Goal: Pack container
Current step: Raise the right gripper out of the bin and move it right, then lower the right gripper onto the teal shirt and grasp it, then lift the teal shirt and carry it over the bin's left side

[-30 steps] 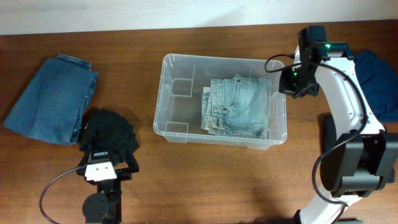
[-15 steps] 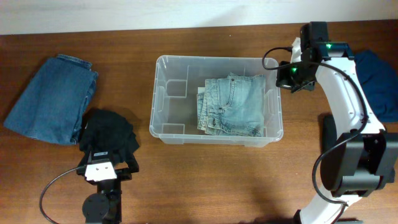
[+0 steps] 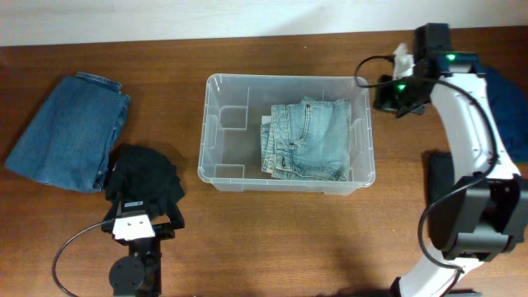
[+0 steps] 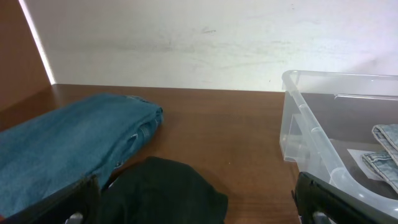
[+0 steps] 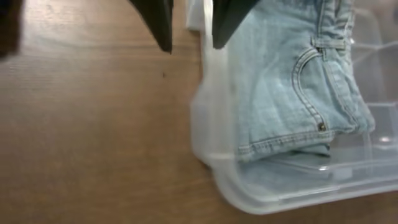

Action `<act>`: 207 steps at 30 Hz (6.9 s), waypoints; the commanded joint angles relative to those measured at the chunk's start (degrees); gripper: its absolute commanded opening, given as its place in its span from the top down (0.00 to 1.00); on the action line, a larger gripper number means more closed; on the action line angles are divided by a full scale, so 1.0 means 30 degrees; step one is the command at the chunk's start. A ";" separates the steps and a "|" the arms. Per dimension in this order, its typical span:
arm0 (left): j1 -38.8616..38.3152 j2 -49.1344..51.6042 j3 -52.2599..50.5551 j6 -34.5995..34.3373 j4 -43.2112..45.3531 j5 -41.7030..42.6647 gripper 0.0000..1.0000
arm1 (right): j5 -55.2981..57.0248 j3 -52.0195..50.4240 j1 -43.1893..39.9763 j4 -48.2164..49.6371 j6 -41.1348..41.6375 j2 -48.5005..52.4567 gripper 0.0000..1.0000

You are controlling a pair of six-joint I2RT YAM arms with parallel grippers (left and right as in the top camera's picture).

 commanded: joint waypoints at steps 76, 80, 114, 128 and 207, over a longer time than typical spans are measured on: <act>-0.0044 -0.0131 -0.0036 0.0233 -0.0073 -0.0066 0.01 | 0.1260 0.0663 -1.3435 0.4466 0.6499 0.5763 0.02; -0.0044 -0.0131 -0.0036 0.0233 -0.0073 -0.0066 0.01 | 0.1246 0.0663 -1.3435 0.4787 0.6499 0.6630 0.02; -0.0044 -0.0131 -0.0036 0.0233 -0.0073 -0.0066 0.01 | -0.1297 0.0466 -1.3420 0.7817 0.6076 0.7096 0.62; -0.0044 -0.0131 -0.0036 0.0233 -0.0073 -0.0066 0.01 | -0.1297 0.0466 -1.3420 0.7665 0.6069 0.7096 0.96; -0.0044 -0.0131 -0.0036 0.0233 -0.0073 -0.0066 0.01 | -0.6273 0.2732 1.0448 -0.2929 -2.1835 -0.5712 0.96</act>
